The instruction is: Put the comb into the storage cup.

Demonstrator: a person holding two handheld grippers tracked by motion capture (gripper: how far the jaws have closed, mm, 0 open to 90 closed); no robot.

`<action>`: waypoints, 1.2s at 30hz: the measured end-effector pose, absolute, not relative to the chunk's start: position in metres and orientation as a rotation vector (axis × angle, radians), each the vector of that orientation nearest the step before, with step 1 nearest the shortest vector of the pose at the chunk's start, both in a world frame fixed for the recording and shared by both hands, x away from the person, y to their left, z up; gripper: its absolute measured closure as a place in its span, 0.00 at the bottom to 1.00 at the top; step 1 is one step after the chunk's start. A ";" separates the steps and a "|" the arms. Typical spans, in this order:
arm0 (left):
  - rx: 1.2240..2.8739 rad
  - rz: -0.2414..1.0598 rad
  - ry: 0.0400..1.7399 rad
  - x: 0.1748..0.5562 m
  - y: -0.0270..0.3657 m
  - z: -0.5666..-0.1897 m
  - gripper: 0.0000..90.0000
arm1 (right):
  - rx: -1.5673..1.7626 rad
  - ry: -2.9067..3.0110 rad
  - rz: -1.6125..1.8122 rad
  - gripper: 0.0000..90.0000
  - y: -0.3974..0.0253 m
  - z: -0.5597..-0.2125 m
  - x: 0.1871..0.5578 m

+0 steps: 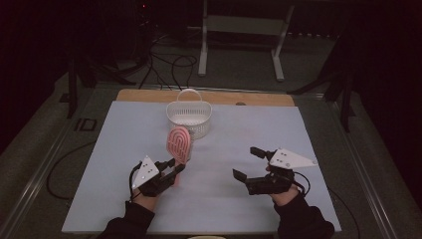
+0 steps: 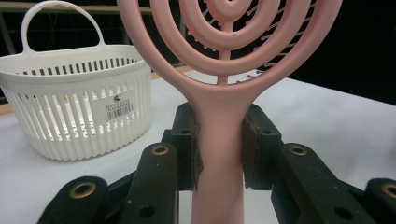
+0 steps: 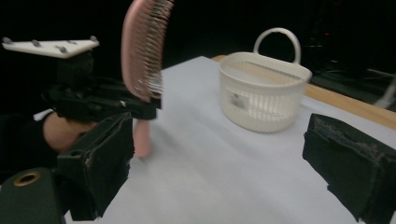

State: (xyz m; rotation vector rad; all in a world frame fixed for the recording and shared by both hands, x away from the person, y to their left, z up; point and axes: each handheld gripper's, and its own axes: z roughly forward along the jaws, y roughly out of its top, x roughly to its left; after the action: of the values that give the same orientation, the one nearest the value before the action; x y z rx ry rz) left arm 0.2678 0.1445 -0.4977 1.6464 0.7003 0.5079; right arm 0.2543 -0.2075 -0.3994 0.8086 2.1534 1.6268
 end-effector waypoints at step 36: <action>1.625 0.506 0.716 0.270 0.145 -0.499 0.79 | 0.686 2.250 1.726 0.10 -0.117 -0.369 0.281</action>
State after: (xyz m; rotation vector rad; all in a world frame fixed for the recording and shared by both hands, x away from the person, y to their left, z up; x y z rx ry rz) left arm 0.2697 0.1447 -0.4993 1.6254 0.7155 0.5055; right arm 0.2808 -0.1171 -0.3689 0.6862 2.2500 1.7256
